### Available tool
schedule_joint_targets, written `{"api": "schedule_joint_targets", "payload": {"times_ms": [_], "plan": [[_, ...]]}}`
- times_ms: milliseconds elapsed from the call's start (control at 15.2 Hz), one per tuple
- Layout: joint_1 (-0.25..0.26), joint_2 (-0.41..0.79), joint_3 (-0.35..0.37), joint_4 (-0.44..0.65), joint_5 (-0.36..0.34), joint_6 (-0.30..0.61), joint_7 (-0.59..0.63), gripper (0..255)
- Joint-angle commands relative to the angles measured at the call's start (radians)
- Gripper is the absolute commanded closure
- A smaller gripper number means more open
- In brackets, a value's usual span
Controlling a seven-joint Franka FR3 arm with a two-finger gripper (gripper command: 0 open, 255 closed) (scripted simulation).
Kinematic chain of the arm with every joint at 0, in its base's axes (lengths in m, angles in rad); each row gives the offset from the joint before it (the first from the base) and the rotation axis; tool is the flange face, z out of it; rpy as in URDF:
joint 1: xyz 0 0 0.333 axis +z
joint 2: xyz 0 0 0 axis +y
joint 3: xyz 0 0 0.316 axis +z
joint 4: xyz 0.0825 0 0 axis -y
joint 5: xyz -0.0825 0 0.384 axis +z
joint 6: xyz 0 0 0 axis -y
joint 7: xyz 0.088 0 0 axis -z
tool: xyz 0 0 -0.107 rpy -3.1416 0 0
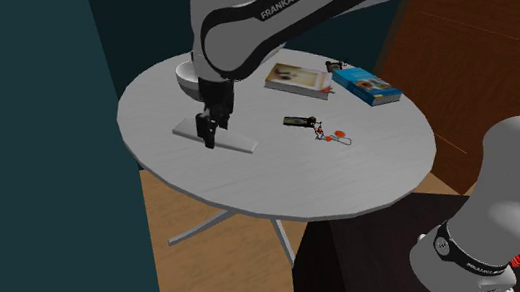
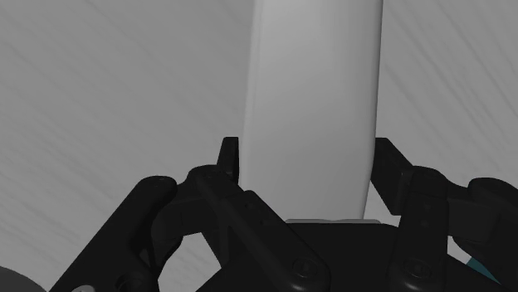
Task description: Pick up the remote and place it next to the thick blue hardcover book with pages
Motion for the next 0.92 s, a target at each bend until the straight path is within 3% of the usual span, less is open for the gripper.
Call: {"api": "schedule_joint_targets", "payload": {"times_ms": [0, 858], "plan": [[0.002, -0.014, -0.001, 0.013, -0.004, -0.026, 0.004, 255], [0.005, -0.079, -0.006, 0.104, -0.024, -0.181, 0.018, 255]]}}
